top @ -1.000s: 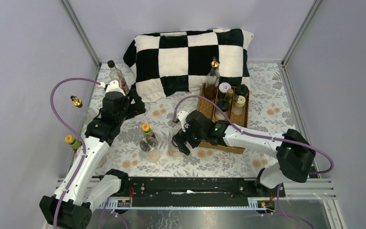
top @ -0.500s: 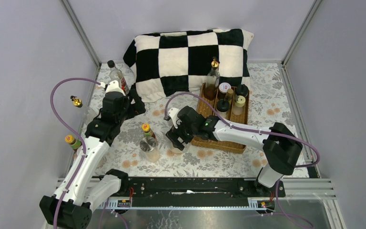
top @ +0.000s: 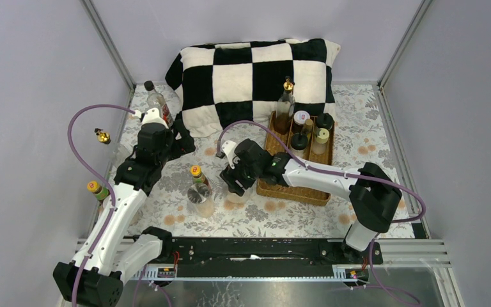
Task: Organize the condiment bottles
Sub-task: Pick up the bottle from the center of the board, then place the bottle in the storage box, then pick up the bottle from the center of the board.
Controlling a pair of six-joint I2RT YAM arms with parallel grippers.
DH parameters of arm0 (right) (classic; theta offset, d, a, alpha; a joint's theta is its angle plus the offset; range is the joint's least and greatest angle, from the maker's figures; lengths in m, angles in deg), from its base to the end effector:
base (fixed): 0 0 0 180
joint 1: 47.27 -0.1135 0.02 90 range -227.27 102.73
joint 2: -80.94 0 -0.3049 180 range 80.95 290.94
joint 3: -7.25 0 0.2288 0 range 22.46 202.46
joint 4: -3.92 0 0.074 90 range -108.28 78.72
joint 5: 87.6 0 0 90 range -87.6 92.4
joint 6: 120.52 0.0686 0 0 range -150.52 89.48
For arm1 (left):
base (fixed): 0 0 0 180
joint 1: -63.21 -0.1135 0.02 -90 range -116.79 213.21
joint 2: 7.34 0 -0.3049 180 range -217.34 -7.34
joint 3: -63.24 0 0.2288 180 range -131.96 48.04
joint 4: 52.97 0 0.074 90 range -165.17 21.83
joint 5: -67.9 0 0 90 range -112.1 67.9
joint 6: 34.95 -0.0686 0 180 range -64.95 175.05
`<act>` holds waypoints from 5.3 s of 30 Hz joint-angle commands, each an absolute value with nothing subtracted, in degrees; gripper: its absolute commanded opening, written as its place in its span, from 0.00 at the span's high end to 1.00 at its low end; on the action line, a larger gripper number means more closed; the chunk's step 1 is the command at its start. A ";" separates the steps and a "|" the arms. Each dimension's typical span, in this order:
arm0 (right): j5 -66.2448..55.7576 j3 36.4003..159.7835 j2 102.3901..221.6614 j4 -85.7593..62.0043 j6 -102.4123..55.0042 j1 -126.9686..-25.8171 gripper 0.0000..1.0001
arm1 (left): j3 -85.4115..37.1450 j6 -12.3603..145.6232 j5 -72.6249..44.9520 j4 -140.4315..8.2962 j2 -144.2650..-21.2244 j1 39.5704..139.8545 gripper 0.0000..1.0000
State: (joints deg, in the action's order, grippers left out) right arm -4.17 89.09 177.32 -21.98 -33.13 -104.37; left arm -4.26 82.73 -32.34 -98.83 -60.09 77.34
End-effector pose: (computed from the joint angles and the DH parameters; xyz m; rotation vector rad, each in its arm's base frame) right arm 0.2017 0.3263 0.2669 -1.2238 2.0071 0.6165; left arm 0.1755 -0.0316 0.3413 -0.3551 2.0840 -0.2486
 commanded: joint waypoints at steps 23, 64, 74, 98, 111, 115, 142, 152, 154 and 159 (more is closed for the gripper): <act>6.35 96.75 163.95 -34.62 -34.79 -104.81 0.47 | -3.00 82.73 -30.71 -97.00 -58.57 77.10 0.01; 4.52 79.09 154.36 -31.41 -28.63 -93.00 0.46 | -3.35 81.11 -29.74 -96.98 -60.60 77.12 0.01; 8.45 79.03 153.81 -34.83 -27.52 -95.55 0.46 | -3.12 81.42 -29.35 -96.60 -60.69 77.17 0.01; 10.50 75.89 158.59 -31.12 -24.41 -95.61 0.08 | -3.97 81.77 -28.78 -96.63 -60.83 77.15 0.01; 9.41 89.71 148.20 -39.43 -21.59 -97.79 0.05 | -6.61 81.86 -33.36 -97.08 -62.80 77.20 0.01; 6.06 95.16 154.02 -37.91 -22.68 -105.36 0.08 | -13.34 81.38 -38.11 -98.06 -68.87 76.51 0.01; -5.65 111.01 180.95 -18.29 -28.32 -112.39 0.14 | -19.83 77.75 -29.80 -96.73 -78.03 54.86 0.01; -1.26 116.42 188.92 -19.91 -28.53 -113.08 0.18 | -19.26 77.38 -27.92 -96.39 -76.69 54.16 0.01; -0.03 117.41 190.27 -20.02 -28.67 -113.33 0.21 | -19.22 77.33 -27.56 -96.38 -76.44 54.13 0.01; 3.58 118.10 192.42 -18.59 -28.65 -113.99 0.39 | -18.99 76.86 -27.09 -96.38 -75.61 54.00 0.01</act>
